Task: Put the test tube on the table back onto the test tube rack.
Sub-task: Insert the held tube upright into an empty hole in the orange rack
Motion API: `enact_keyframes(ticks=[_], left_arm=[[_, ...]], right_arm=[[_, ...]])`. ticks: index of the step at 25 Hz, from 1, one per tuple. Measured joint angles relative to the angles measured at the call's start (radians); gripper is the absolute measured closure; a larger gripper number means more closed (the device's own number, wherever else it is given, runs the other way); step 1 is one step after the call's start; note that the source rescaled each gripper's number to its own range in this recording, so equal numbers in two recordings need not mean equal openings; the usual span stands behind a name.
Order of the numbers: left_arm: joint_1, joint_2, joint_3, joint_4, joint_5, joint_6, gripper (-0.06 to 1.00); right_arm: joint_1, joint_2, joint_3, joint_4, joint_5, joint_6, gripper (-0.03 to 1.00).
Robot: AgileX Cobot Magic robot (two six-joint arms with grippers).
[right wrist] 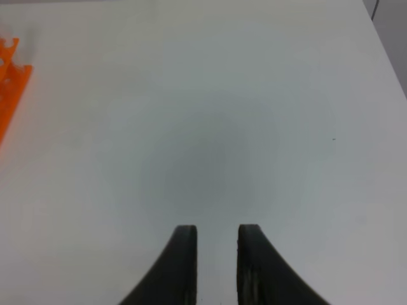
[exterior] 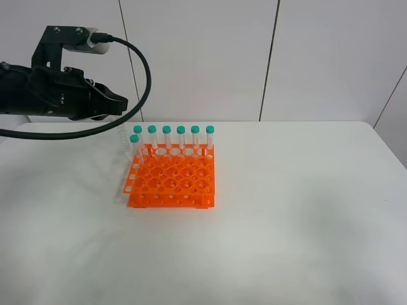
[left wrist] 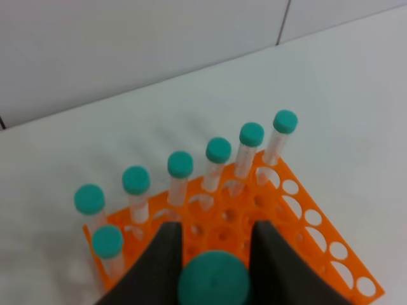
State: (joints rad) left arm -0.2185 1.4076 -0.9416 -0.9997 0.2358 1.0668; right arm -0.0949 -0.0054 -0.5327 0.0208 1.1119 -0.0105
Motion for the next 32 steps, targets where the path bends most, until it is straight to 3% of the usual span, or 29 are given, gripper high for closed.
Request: enact_keyframes(ticks=[9, 11, 15, 17, 24, 32], left_arm=[[-0.058, 0.105, -0.045, 0.036, -0.092, -0.05, 0.93], [-0.063, 0.125, -0.057, 0.102, -0.105, -0.111, 0.93], [-0.063, 0.154, -0.085, 0.311, -0.12, -0.352, 0.93], [-0.064, 0.165, -0.103, 0.371, -0.123, -0.42, 0.93], [-0.087, 0.219, -0.134, 0.442, -0.144, -0.501, 0.93], [-0.091, 0.287, -0.175, 0.59, -0.192, -0.683, 0.93]], right_arm=[[0.0, 0.0, 0.0, 0.0, 0.0, 0.0, 0.97], [0.0, 0.0, 0.0, 0.0, 0.0, 0.0, 0.97], [0.0, 0.0, 0.0, 0.0, 0.0, 0.0, 0.97], [0.0, 0.0, 0.0, 0.0, 0.0, 0.0, 0.97], [0.0, 0.0, 0.0, 0.0, 0.0, 0.0, 0.97], [0.0, 0.0, 0.0, 0.001, 0.0, 0.0, 0.97]])
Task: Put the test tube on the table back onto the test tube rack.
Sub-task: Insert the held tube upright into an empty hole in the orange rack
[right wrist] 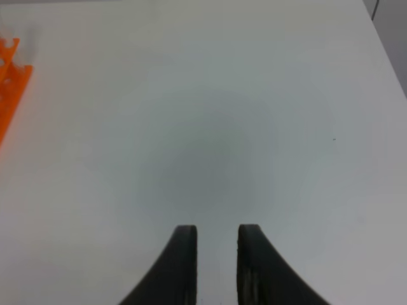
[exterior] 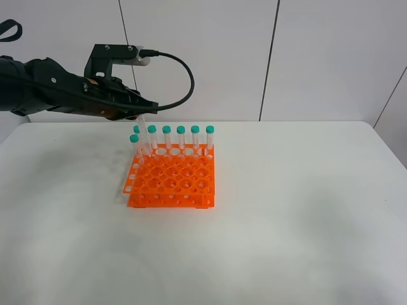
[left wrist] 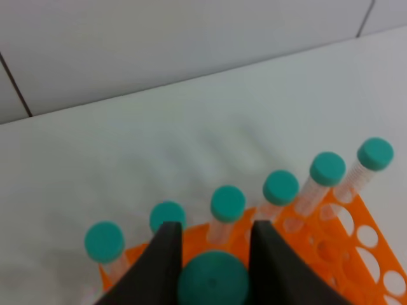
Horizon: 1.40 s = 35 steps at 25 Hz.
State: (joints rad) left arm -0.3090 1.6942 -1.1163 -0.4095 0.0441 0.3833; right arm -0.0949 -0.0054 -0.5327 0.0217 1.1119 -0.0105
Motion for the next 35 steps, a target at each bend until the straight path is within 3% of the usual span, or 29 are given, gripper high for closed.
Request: enact_keyframes(ticks=[11, 26, 35], left_arm=[[0.0, 0.102, -0.071, 0.027, -0.044, -0.003, 0.93], [0.0, 0.169, -0.072, 0.043, -0.167, -0.003, 0.93], [0.0, 0.169, -0.072, 0.056, -0.181, -0.012, 0.93]], right_arm=[[0.0, 0.0, 0.0, 0.0, 0.0, 0.0, 0.97], [0.0, 0.0, 0.0, 0.001, -0.002, 0.0, 0.97], [0.0, 0.0, 0.0, 0.001, -0.003, 0.0, 0.97]])
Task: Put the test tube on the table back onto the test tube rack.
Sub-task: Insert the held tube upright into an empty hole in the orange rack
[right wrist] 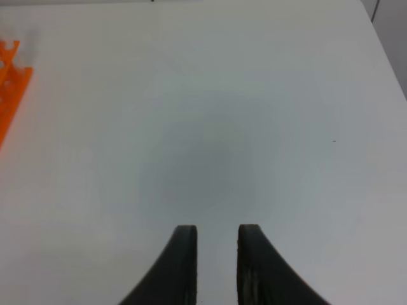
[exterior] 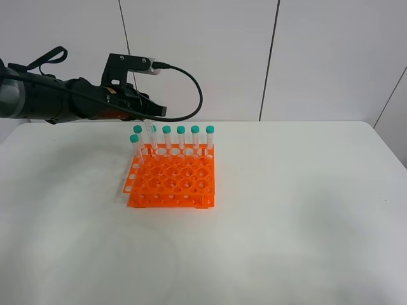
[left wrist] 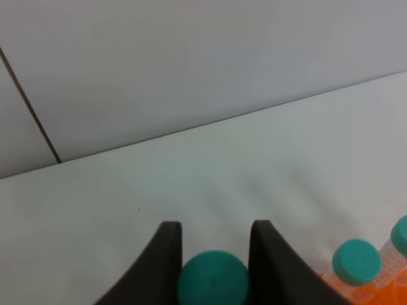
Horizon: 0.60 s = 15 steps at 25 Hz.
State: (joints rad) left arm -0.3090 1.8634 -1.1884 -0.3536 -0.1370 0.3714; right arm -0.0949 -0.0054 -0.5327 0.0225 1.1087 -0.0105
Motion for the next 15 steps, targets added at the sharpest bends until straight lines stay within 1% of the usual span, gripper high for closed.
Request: enact_keyframes(ticks=[15], left_arm=[[0.0, 0.037, -0.001, 0.0, -0.01, -0.013, 0.93]], right_arm=[[0.0, 0.0, 0.0, 0.0, 0.0, 0.0, 0.97]])
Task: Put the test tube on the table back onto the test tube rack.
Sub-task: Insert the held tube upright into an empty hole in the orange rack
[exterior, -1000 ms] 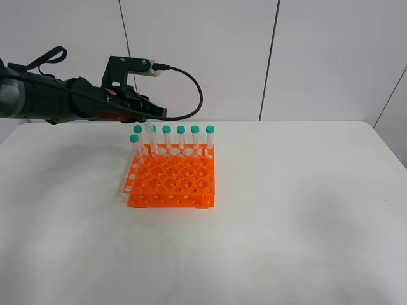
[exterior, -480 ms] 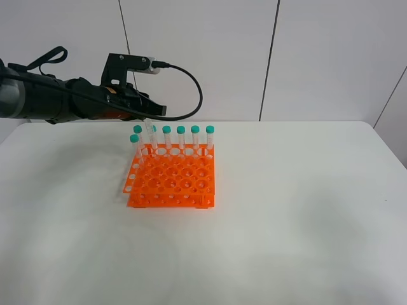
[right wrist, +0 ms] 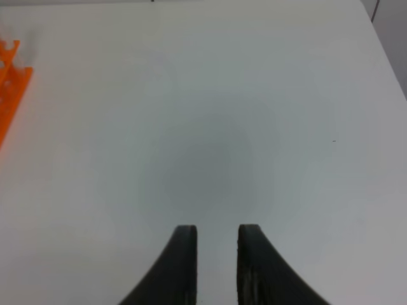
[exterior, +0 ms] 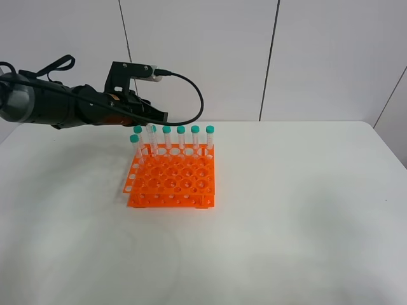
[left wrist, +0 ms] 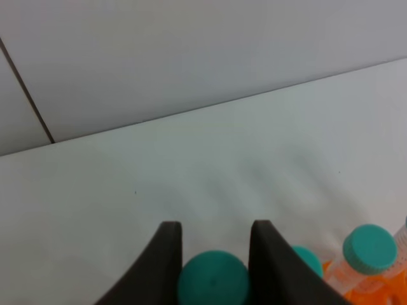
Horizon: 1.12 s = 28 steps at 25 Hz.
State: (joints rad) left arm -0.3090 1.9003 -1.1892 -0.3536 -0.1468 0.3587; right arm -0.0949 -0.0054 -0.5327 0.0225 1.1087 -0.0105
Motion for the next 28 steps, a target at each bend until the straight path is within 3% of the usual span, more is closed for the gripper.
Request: enact_keyframes(ticks=[28], left_arm=[[-0.013, 0.0, 0.063, 0.045, -0.026, -0.026, 0.93]], right_arm=[[0.0, 0.0, 0.002, 0.002, -0.001, 0.0, 0.97]])
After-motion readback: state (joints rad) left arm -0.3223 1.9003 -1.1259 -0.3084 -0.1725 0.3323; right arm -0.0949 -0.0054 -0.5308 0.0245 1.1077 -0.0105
